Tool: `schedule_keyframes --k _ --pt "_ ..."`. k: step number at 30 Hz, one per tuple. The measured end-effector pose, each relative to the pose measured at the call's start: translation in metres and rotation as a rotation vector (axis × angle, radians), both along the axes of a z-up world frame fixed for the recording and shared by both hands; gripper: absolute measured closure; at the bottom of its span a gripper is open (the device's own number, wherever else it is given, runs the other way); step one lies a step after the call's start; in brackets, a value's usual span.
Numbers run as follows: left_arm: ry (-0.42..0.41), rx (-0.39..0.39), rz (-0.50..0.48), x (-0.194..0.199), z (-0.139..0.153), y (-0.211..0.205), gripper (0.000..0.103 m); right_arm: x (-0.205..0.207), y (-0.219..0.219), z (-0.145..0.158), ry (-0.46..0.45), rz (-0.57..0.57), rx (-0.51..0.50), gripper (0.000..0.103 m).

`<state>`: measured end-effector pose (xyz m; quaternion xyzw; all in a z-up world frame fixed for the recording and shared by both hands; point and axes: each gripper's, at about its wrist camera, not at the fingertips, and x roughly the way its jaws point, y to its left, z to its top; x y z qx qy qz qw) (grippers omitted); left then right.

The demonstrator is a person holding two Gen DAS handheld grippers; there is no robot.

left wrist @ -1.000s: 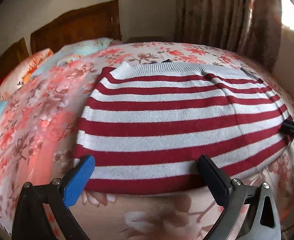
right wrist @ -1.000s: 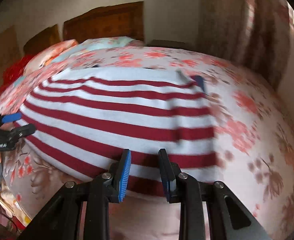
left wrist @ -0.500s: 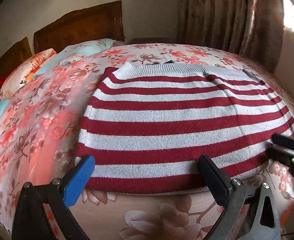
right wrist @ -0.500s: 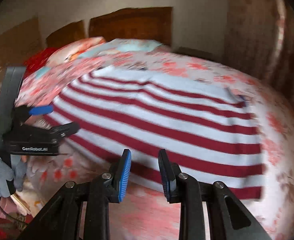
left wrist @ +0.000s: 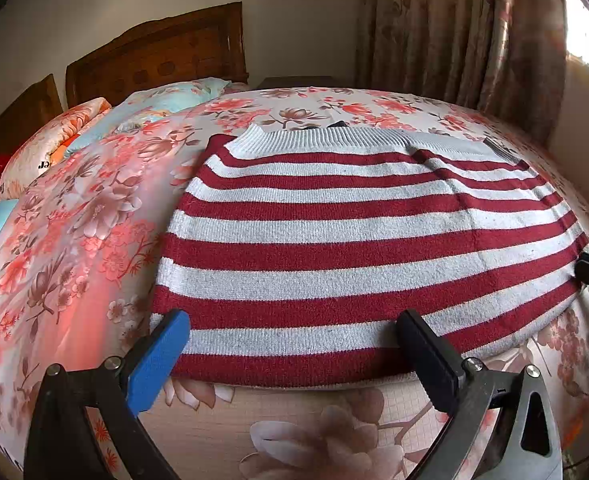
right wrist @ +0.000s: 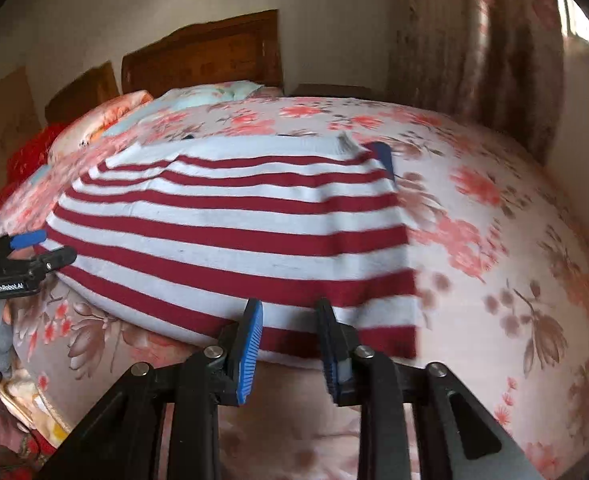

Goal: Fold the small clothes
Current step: 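Smooth the folded sweater flat with both grippers, then push the folded sweater's edge with the right gripper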

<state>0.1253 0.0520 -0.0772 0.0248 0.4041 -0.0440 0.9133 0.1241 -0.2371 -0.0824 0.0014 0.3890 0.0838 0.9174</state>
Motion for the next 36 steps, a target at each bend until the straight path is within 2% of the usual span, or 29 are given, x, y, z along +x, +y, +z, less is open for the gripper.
schedule_keyframes --k 2,3,6,9,12,18,23,26,28,30,34,36 --pt "0.000 0.001 0.004 -0.001 0.001 0.000 0.000 -0.002 -0.006 0.002 -0.002 -0.011 0.002 0.075" --pt "-0.001 0.001 0.004 -0.003 0.001 0.001 0.000 -0.002 -0.005 0.001 0.005 -0.044 -0.055 0.075" --pt "-0.013 0.007 0.000 -0.009 0.001 0.004 0.000 -0.003 -0.016 0.002 0.001 -0.055 -0.011 0.075" --pt "-0.006 0.006 -0.002 -0.010 0.001 0.007 0.000 -0.005 -0.019 0.001 -0.002 -0.059 -0.017 0.075" --pt "-0.006 0.020 0.043 -0.014 0.004 0.015 0.000 -0.005 -0.019 0.001 -0.003 -0.057 -0.019 0.075" --pt "0.028 -0.091 0.152 -0.021 -0.004 0.069 0.000 -0.005 -0.030 0.002 0.002 -0.081 0.012 0.077" --pt "-0.007 -0.113 0.204 -0.031 0.001 0.091 0.000 -0.008 -0.044 0.007 -0.001 -0.114 0.072 0.078" --pt "-0.038 -0.132 0.216 -0.034 0.009 0.095 0.000 -0.016 -0.061 0.014 -0.029 -0.247 0.028 0.075" --pt "-0.053 -0.156 0.198 -0.031 0.016 0.091 0.000 -0.019 -0.077 0.013 -0.010 -0.294 0.076 0.075" --pt "-0.060 -0.165 0.161 -0.026 0.022 0.080 0.000 -0.023 -0.086 0.008 0.040 -0.293 0.125 0.075" --pt "-0.052 -0.154 0.064 -0.013 0.028 0.046 0.000 -0.028 -0.083 0.002 0.071 -0.266 0.170 0.075" --pt "-0.041 -0.121 0.009 -0.004 0.027 0.023 0.000 -0.026 -0.085 0.001 0.075 -0.261 0.206 0.075"
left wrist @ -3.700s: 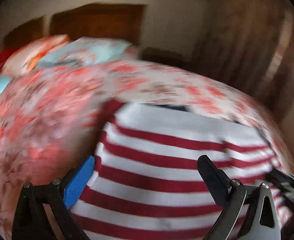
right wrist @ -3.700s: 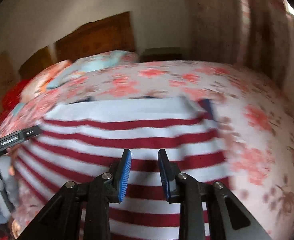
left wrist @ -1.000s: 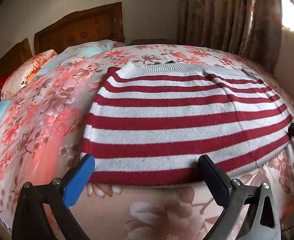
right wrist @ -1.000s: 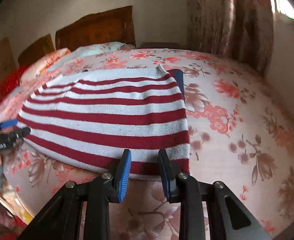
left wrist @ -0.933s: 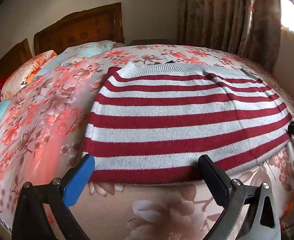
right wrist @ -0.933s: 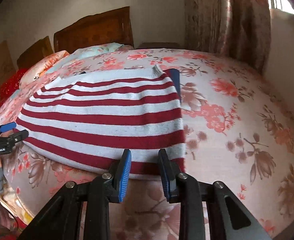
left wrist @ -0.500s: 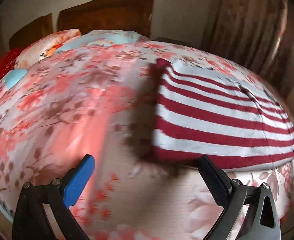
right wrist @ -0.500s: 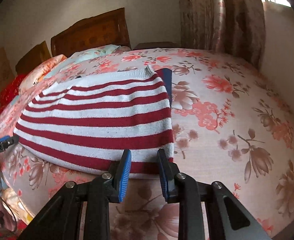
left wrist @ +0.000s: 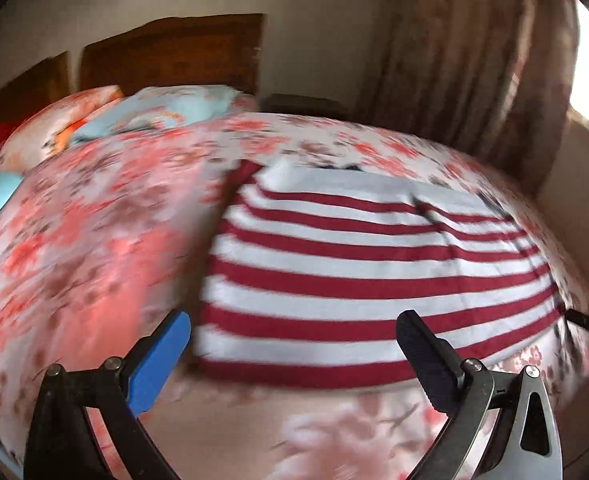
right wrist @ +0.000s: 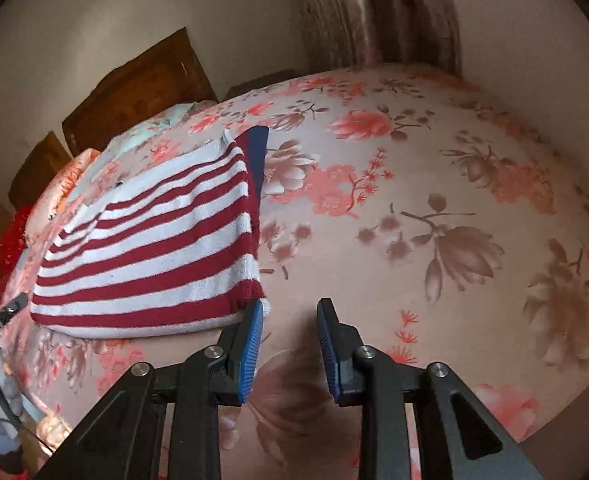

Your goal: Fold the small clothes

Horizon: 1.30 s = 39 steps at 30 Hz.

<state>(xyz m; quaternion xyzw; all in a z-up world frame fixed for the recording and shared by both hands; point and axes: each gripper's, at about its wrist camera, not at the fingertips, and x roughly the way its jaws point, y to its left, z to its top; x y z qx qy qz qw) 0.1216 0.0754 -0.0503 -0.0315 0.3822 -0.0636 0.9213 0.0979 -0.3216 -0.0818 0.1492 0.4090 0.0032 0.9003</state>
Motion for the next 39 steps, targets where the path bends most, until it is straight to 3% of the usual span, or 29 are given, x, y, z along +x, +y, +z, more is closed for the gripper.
schedule_keyframes --k 3,5,11,18,22,29,31,32,33,34,35,39 --pt "0.018 0.060 -0.042 0.010 -0.008 -0.023 0.000 -0.003 -0.007 -0.001 0.008 0.030 0.114 0.075" --pt "0.035 0.071 -0.050 0.013 -0.014 -0.029 0.000 -0.004 -0.008 0.000 0.008 0.026 0.129 0.075" --pt "0.071 0.046 -0.040 0.020 -0.023 -0.025 0.000 -0.007 0.003 -0.005 0.023 0.095 0.212 0.071" --pt "0.076 0.074 -0.053 0.019 -0.026 -0.029 0.000 0.021 0.027 -0.004 -0.013 0.105 0.216 0.050" --pt "0.077 0.069 -0.051 0.019 -0.027 -0.028 0.000 0.019 0.031 -0.007 -0.026 0.152 0.280 0.051" --pt "0.079 0.078 -0.052 0.019 -0.028 -0.030 0.000 0.051 0.017 -0.009 -0.043 0.026 0.350 0.052" --pt "0.079 0.079 -0.050 0.020 -0.028 -0.030 0.000 0.065 0.024 -0.007 -0.031 0.036 0.339 0.052" --pt "0.078 0.080 -0.049 0.020 -0.028 -0.029 0.000 0.068 0.028 -0.007 -0.032 0.043 0.321 0.053" --pt "0.078 0.081 -0.048 0.019 -0.028 -0.029 0.000 0.067 0.032 -0.008 -0.037 0.036 0.300 0.068" --pt "0.077 0.081 -0.046 0.019 -0.028 -0.029 0.000 0.065 0.034 -0.011 -0.031 0.025 0.289 0.090" --pt "0.077 0.082 -0.045 0.019 -0.028 -0.029 0.000 0.063 0.033 -0.014 -0.032 0.014 0.287 0.092" --pt "0.073 0.097 -0.042 0.017 -0.028 -0.030 0.000 0.044 0.009 -0.031 -0.074 -0.035 0.461 0.096"
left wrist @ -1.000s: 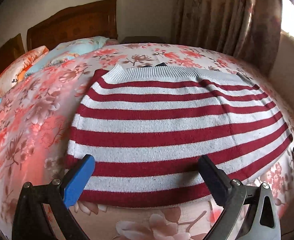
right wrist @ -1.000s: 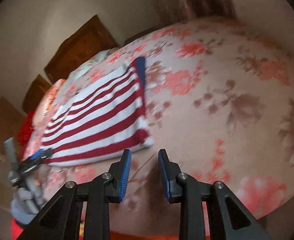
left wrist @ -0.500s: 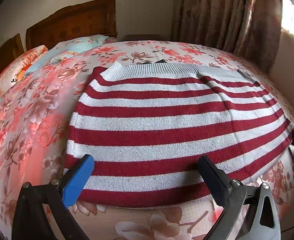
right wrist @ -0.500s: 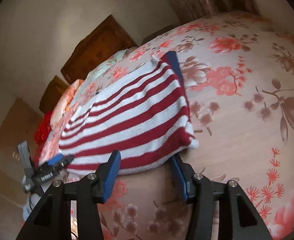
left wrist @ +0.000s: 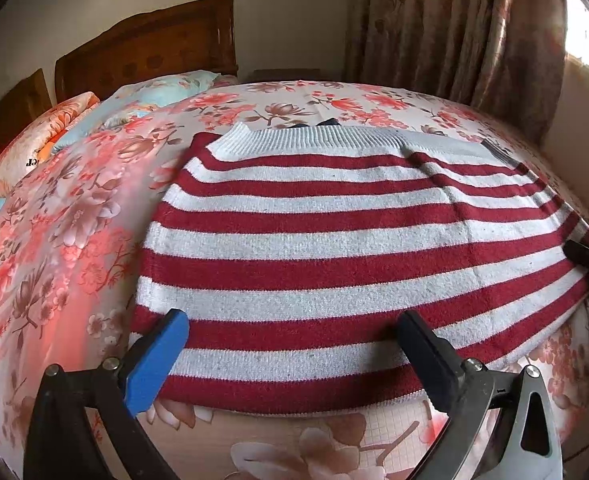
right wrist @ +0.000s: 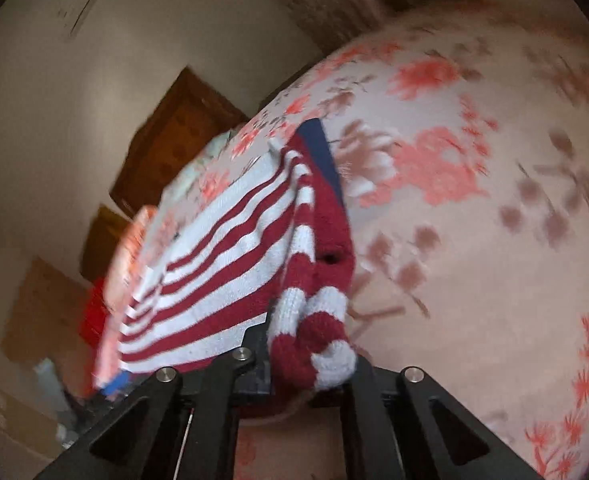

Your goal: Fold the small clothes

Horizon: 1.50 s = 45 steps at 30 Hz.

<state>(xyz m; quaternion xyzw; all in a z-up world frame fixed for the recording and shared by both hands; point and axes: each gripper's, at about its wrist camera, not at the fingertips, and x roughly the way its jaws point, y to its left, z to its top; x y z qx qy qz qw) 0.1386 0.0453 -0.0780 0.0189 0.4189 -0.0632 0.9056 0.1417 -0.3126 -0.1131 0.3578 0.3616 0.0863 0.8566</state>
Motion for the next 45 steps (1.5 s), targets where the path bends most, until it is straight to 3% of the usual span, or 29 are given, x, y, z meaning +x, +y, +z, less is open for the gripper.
schedule_keyframes --k 4,10,14,18,21,34,40,45 --pt "0.001 0.002 0.000 -0.020 0.002 -0.008 0.000 -0.021 -0.009 -0.004 -0.023 -0.020 0.059 0.097" --pt "-0.049 0.033 -0.133 -0.058 0.021 -0.050 0.000 -0.058 -0.047 -0.003 -0.034 -0.083 0.103 0.097" --pt "-0.075 0.087 -0.175 -0.054 0.027 -0.074 0.000 -0.064 -0.065 -0.004 -0.032 -0.109 0.107 0.097" --pt "-0.042 0.148 -0.166 -0.045 0.011 -0.080 0.000 -0.062 -0.058 -0.001 -0.030 -0.098 0.049 0.096" --pt "-0.018 0.084 -0.152 -0.042 0.007 -0.068 0.000 -0.061 -0.055 0.000 -0.033 -0.091 0.044 0.096" --pt "-0.007 0.095 -0.141 -0.041 0.012 -0.067 0.000 -0.066 -0.050 -0.002 -0.047 -0.093 0.008 0.096" --pt "-0.017 0.020 -0.191 -0.010 0.044 -0.106 0.000 -0.066 -0.043 0.008 -0.075 -0.075 -0.074 0.096" --pt "0.072 0.036 -0.168 0.028 0.021 -0.140 0.000 -0.067 -0.035 0.026 -0.111 -0.059 -0.136 0.096"
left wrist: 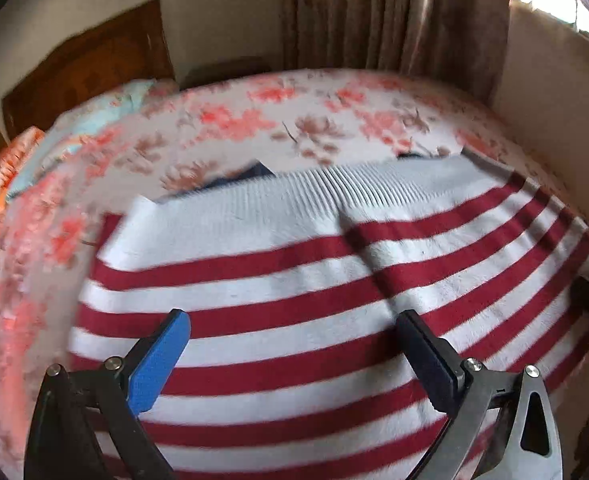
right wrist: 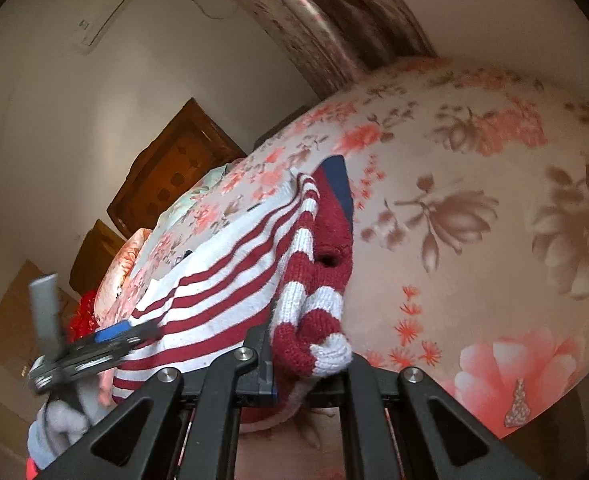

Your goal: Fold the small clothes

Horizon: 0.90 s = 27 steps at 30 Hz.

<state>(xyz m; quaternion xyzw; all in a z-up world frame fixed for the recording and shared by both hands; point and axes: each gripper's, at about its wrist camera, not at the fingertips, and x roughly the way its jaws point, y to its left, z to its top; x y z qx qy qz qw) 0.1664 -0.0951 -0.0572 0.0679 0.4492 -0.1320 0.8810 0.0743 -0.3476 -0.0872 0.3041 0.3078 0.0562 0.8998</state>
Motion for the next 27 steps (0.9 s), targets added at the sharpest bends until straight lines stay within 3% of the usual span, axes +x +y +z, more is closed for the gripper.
schedule_keyframes --k 4,5,7,10,15,16,18,20,24,27 --pt "-0.002 -0.037 0.044 -0.004 -0.001 0.012 0.000 0.001 0.002 0.006 -0.006 0.002 -0.022 0.096" --pt "0.004 -0.081 0.045 -0.007 0.003 0.019 0.000 0.002 0.002 0.007 -0.006 0.000 -0.023 0.096" --pt "0.015 -0.248 0.010 -0.016 0.012 0.034 0.000 0.002 0.009 0.014 -0.012 -0.009 -0.067 0.096" --pt "0.056 -0.503 -0.028 -0.020 0.025 0.059 0.000 0.003 0.040 0.036 -0.057 0.003 -0.219 0.096" --pt "0.318 -0.959 -0.068 0.007 0.017 0.093 0.000 0.005 0.133 0.061 -0.153 0.114 -0.583 0.096" --pt "0.344 -0.997 -0.076 0.010 0.014 0.095 0.000 0.004 0.151 0.061 -0.170 0.139 -0.647 0.096" --pt "0.397 -1.031 -0.121 0.013 0.009 0.091 0.000 0.002 0.193 0.053 -0.196 0.216 -0.792 0.096" --pt "0.418 -1.009 -0.156 0.012 0.007 0.080 0.000 0.001 0.218 0.042 -0.201 0.271 -0.875 0.096" --pt "0.413 -0.871 -0.134 0.019 0.001 0.058 0.000 -0.009 0.255 0.016 -0.218 0.351 -1.042 0.096" --pt "0.424 -0.837 -0.105 0.028 -0.005 0.049 0.000 -0.016 0.259 0.012 -0.236 0.358 -1.086 0.096"
